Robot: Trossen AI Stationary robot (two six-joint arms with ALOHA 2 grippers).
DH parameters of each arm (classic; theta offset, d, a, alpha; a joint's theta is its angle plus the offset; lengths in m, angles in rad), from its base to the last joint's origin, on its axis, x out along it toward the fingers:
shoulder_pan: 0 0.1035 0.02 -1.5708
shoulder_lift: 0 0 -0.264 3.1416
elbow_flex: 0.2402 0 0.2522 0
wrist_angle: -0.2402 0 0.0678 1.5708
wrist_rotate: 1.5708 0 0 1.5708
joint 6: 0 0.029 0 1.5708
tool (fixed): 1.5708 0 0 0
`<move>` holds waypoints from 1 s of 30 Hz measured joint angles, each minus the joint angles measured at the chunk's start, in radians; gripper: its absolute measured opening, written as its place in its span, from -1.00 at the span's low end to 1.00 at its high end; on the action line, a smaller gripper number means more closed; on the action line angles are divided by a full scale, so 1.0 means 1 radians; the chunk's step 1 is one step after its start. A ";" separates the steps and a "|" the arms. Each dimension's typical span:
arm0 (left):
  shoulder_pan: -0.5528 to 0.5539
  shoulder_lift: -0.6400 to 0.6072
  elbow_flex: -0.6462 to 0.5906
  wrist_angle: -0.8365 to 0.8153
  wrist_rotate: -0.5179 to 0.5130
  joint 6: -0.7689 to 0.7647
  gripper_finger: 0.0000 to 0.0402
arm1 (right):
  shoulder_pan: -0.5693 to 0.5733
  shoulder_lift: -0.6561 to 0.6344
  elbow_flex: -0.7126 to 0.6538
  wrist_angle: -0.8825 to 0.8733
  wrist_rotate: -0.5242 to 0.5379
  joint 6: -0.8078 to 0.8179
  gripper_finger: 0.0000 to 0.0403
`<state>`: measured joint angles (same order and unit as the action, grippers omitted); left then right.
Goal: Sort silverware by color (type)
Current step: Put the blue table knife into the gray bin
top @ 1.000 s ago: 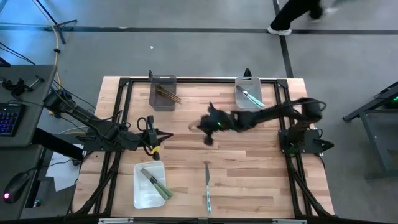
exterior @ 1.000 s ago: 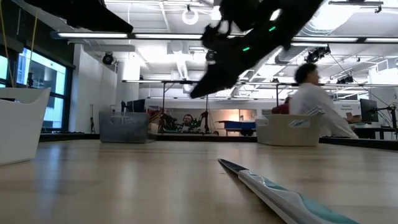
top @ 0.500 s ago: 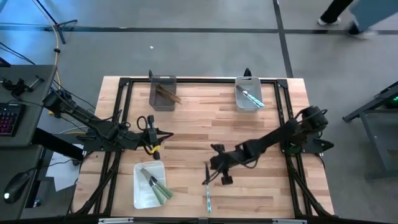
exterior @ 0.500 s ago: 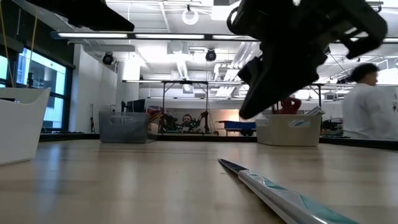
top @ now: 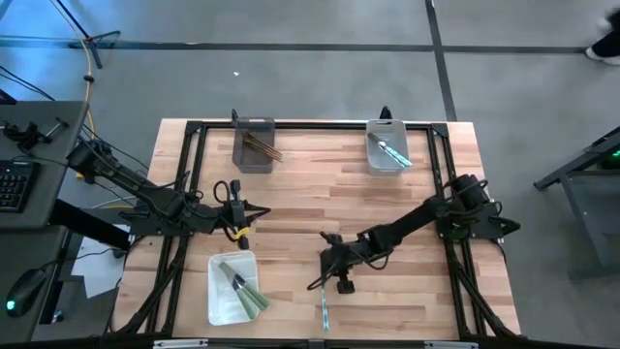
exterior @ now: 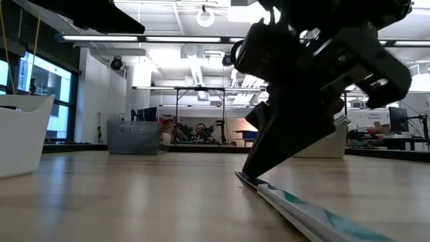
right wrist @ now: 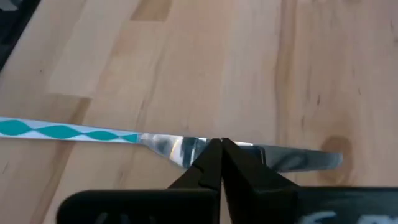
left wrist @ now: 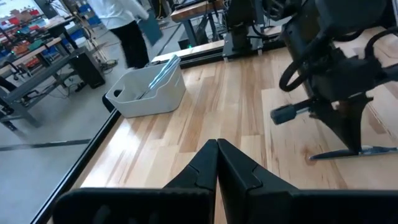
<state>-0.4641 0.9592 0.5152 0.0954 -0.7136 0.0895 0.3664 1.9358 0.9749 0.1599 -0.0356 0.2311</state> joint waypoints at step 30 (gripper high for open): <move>0.000 0.000 0.000 -0.018 -0.003 -0.008 -1.00 | -0.191 -0.253 -0.002 -0.497 0.182 -0.023 -1.00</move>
<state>-0.4641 0.9592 0.5152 0.0769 -0.7162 0.0814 0.1756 1.6833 0.9733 -0.3367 0.1466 0.2079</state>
